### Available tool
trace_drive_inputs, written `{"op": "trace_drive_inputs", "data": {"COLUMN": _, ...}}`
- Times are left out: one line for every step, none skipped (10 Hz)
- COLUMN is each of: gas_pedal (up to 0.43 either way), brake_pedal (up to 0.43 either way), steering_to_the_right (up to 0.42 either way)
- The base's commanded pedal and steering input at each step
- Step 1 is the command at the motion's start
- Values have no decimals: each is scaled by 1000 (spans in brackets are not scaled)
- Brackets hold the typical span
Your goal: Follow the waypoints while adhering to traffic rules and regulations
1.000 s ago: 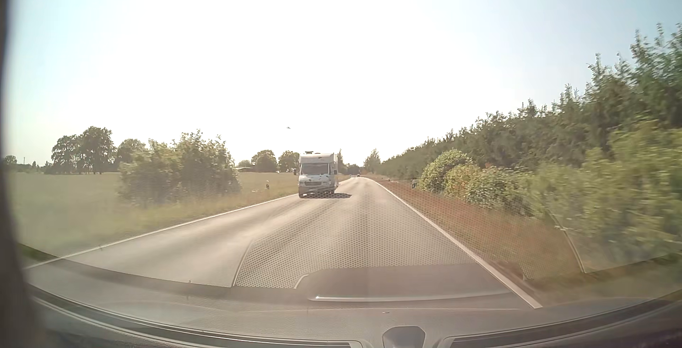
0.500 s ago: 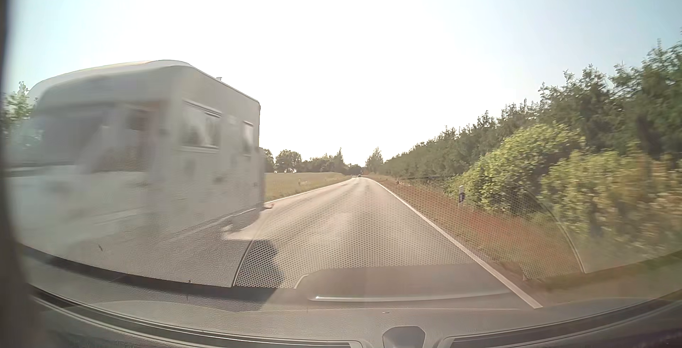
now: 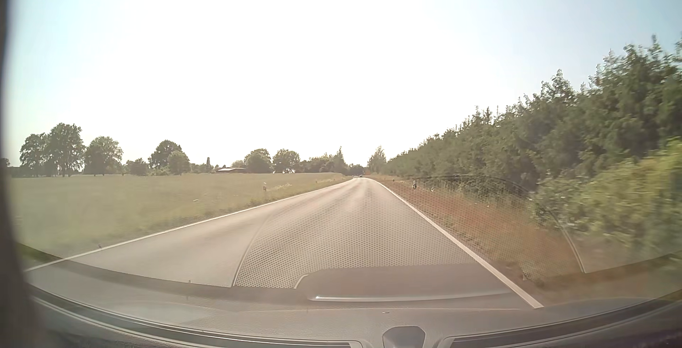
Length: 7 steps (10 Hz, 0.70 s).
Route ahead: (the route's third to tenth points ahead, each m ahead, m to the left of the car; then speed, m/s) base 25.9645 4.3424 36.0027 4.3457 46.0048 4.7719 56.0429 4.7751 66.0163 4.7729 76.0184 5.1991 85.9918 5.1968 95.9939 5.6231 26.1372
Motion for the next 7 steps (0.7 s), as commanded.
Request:
{"op": "trace_drive_inputs", "data": {"gas_pedal": 209, "brake_pedal": 6, "steering_to_the_right": 1}}
{"op": "trace_drive_inputs", "data": {"gas_pedal": 220, "brake_pedal": 6, "steering_to_the_right": 1}}
{"op": "trace_drive_inputs", "data": {"gas_pedal": 248, "brake_pedal": 6, "steering_to_the_right": 2}}
{"op": "trace_drive_inputs", "data": {"gas_pedal": 248, "brake_pedal": 6, "steering_to_the_right": 2}}
{"op": "trace_drive_inputs", "data": {"gas_pedal": 248, "brake_pedal": 6, "steering_to_the_right": 3}}
{"op": "trace_drive_inputs", "data": {"gas_pedal": 260, "brake_pedal": 6, "steering_to_the_right": 3}}
{"op": "trace_drive_inputs", "data": {"gas_pedal": 268, "brake_pedal": 6, "steering_to_the_right": 3}}
